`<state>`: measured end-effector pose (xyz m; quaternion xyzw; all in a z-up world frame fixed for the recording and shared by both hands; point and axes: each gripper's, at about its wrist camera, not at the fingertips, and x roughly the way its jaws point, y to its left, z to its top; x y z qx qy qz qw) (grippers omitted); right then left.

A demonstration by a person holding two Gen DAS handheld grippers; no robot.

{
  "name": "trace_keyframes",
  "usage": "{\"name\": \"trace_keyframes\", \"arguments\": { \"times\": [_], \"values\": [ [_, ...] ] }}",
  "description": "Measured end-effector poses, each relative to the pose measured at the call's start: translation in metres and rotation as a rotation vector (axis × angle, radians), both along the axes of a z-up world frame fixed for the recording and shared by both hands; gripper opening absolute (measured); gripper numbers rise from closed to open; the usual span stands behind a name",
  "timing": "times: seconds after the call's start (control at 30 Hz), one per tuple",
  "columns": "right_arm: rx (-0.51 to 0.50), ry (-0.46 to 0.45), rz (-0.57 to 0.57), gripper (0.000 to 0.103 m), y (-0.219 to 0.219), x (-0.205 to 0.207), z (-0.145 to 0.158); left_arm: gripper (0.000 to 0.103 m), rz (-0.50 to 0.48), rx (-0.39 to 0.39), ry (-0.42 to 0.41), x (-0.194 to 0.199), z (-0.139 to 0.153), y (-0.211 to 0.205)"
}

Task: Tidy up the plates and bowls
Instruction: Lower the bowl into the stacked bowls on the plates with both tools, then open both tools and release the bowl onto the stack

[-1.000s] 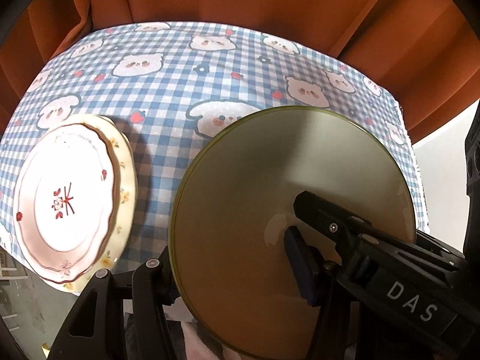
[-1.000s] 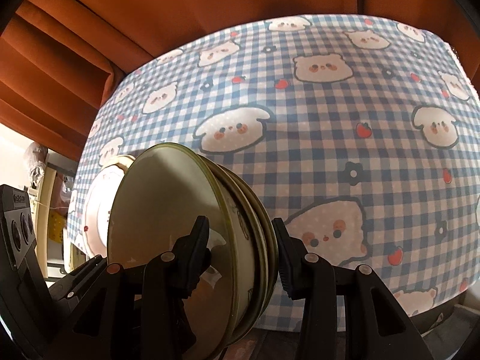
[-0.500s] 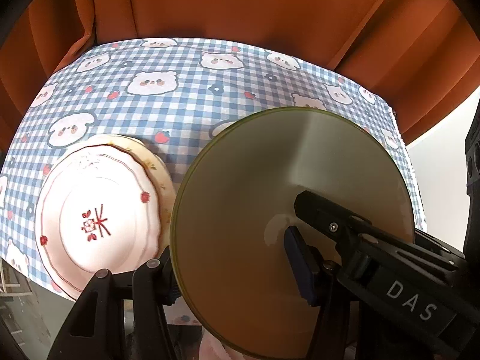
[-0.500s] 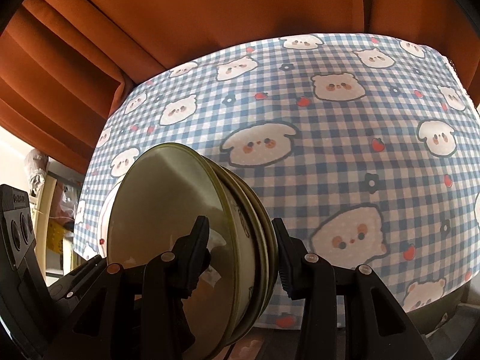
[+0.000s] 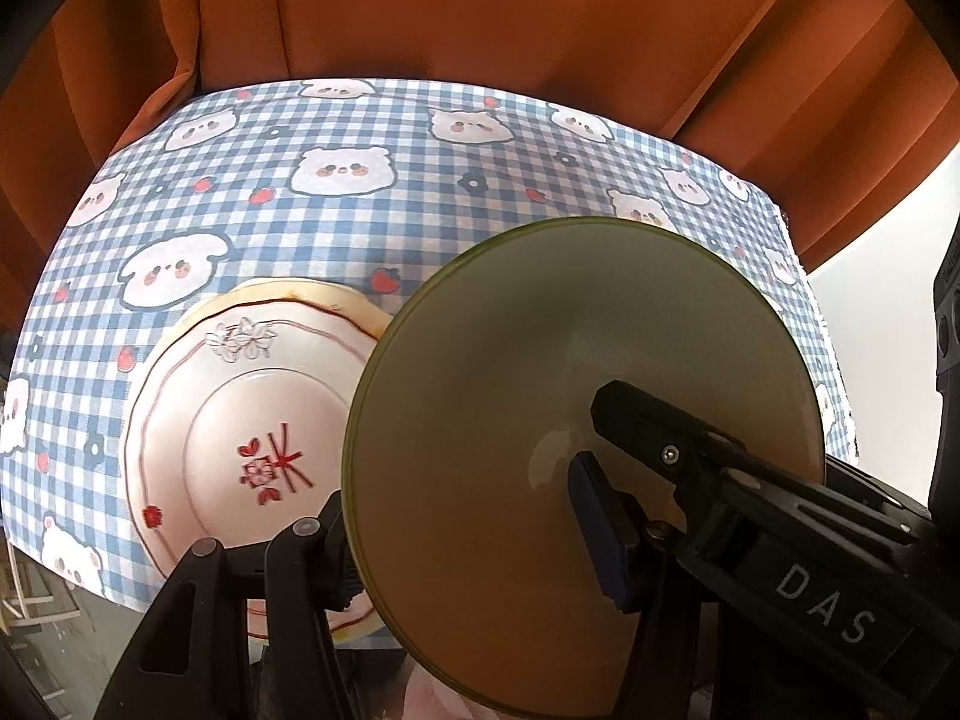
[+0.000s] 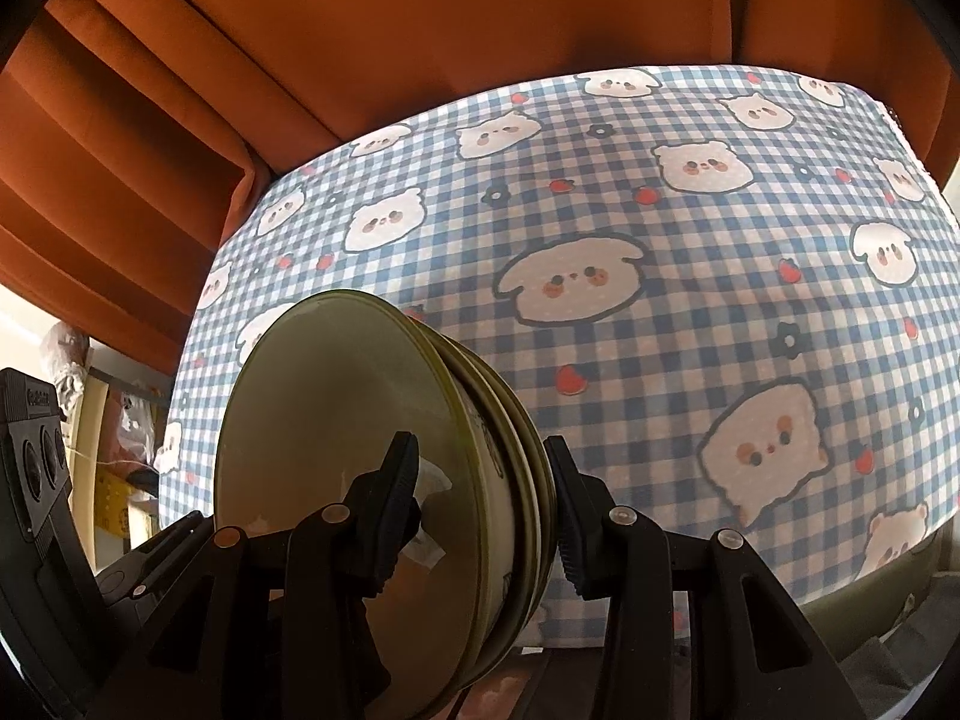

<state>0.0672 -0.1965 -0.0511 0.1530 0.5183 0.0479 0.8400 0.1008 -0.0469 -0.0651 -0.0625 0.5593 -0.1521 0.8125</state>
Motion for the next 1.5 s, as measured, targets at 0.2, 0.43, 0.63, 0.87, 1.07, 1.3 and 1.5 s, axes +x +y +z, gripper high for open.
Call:
{"name": "trace_keyframes", "arguments": {
  "times": [0.2, 0.43, 0.63, 0.87, 1.07, 1.3, 1.5],
  "values": [
    [-0.012, 0.002, -0.012, 0.046, 0.022, 0.002, 0.0, 0.059, -0.008, -0.009, 0.006, 0.003, -0.002, 0.023],
    [-0.01, 0.011, -0.015, 0.046, 0.051, 0.008, -0.005, 0.059, -0.01, -0.008, 0.02, 0.008, -0.007, 0.051],
    [-0.001, 0.024, -0.019, 0.046, 0.073, 0.014, -0.012, 0.059, -0.015, 0.001, 0.033, 0.014, -0.012, 0.074],
    [0.011, 0.04, -0.023, 0.046, 0.098, 0.021, -0.021, 0.059, -0.025, 0.015, 0.052, 0.02, -0.019, 0.096],
    [0.015, 0.065, -0.037, 0.046, 0.11, 0.026, -0.029, 0.059, -0.038, 0.018, 0.077, 0.025, -0.027, 0.107],
    [0.014, 0.106, -0.039, 0.046, 0.121, 0.032, -0.04, 0.059, -0.037, 0.017, 0.116, 0.029, -0.036, 0.116],
    [0.001, 0.109, -0.043, 0.045, 0.124, 0.039, -0.042, 0.059, -0.055, 0.043, 0.098, 0.036, -0.035, 0.112]
  ]
}}
